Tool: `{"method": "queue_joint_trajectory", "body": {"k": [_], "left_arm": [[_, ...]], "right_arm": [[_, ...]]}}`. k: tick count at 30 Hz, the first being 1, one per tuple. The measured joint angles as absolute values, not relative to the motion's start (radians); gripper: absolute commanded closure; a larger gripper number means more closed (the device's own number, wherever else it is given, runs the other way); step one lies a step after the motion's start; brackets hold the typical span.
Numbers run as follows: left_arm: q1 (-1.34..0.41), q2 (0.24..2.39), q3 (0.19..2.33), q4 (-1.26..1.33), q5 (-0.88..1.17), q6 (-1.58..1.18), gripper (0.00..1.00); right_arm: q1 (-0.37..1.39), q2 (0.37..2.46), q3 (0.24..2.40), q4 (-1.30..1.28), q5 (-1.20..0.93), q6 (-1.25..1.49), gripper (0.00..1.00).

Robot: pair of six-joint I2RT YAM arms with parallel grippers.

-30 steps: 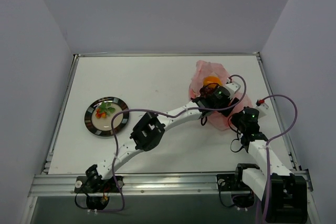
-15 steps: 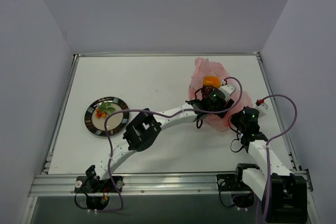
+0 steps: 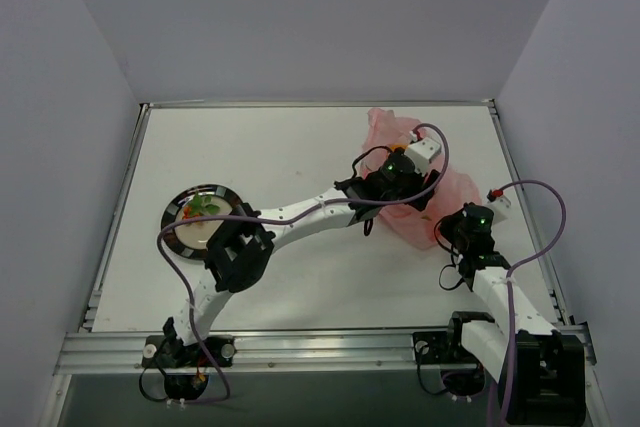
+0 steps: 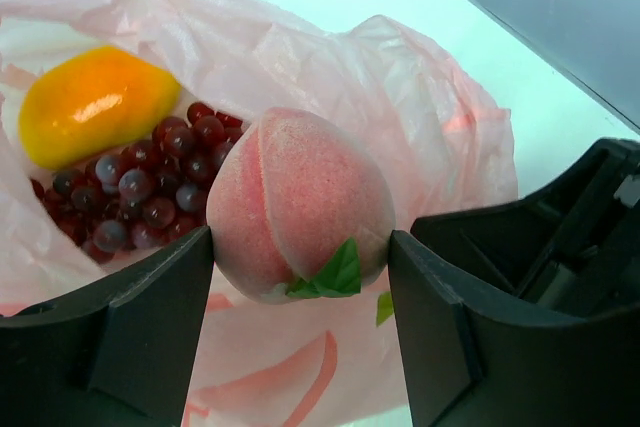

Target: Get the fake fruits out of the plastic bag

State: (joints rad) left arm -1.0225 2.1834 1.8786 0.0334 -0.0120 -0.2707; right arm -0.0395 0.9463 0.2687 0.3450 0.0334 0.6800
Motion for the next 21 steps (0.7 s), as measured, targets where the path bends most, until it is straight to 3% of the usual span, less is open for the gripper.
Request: {"method": "queue_joint_trajectory", "body": {"k": [9, 14, 21], "left_arm": [[-0.973, 1.897, 1.490, 0.103, -0.001, -0.355, 0.86], [-0.914, 1.505, 1.120, 0.130, -0.126, -0.416, 0.89], [-0.674, 0.966, 0.709, -0.010, -0.394, -0.590, 0.89]], "right_arm": [[-0.039, 0.947, 0.269, 0.349, 0.033, 0.680, 1.00], [-0.039, 0.947, 0.269, 0.351, 0.033, 0.677, 1.00], [-0.039, 0.949, 0.269, 0.357, 0.030, 0.674, 1.00]]}}
